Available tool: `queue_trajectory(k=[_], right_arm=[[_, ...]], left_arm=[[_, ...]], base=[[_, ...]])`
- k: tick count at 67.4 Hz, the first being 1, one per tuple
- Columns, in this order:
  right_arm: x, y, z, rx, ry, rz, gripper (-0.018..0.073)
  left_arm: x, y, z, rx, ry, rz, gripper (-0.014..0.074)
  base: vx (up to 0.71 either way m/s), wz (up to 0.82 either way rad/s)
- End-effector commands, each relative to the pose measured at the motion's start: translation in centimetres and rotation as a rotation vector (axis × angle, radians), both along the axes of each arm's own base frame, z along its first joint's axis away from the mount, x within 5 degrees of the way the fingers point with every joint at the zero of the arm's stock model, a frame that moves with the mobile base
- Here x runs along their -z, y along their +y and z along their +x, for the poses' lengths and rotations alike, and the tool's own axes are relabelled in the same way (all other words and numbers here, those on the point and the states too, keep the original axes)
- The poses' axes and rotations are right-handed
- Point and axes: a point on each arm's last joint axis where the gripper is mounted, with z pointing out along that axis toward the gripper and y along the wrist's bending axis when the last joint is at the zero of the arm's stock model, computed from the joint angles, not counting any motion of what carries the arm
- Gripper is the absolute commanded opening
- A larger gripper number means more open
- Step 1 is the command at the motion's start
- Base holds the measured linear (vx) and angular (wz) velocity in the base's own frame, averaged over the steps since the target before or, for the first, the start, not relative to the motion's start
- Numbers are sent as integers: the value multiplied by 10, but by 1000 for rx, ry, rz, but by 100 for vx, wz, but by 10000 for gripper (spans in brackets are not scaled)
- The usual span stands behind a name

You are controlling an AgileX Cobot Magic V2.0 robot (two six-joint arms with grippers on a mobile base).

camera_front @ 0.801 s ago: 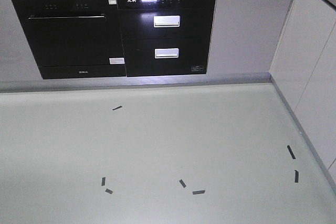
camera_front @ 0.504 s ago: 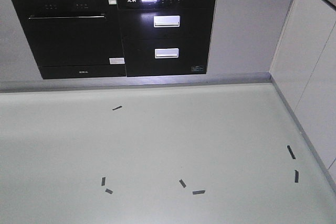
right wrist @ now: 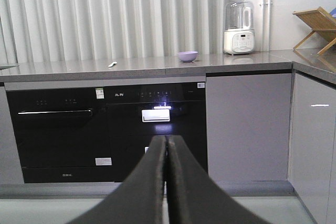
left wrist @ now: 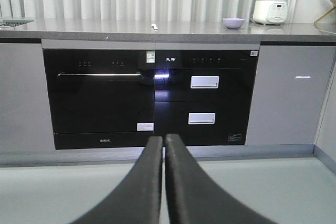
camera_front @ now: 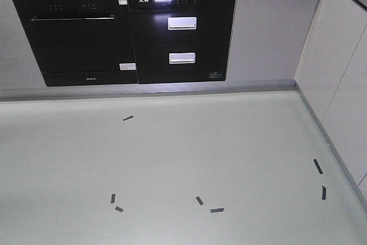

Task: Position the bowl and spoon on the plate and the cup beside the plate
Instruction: 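Drive the base toward the counter with both grippers raised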

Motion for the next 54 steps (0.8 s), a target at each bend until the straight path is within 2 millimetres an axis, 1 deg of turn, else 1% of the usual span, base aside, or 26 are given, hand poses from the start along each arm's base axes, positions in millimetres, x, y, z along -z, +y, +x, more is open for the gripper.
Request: queue_trajectory(k=[1,54], right_arm=[[-5,0,-1,6,-80,-6,-11],[-5,0,-1,6,-80,-6,-11]], left_arm=[[-15,0,-2,3,-116,-12,-6],[-15,0,-2,3,-116,-12,-6]], base=[[0,0],[4,-1]])
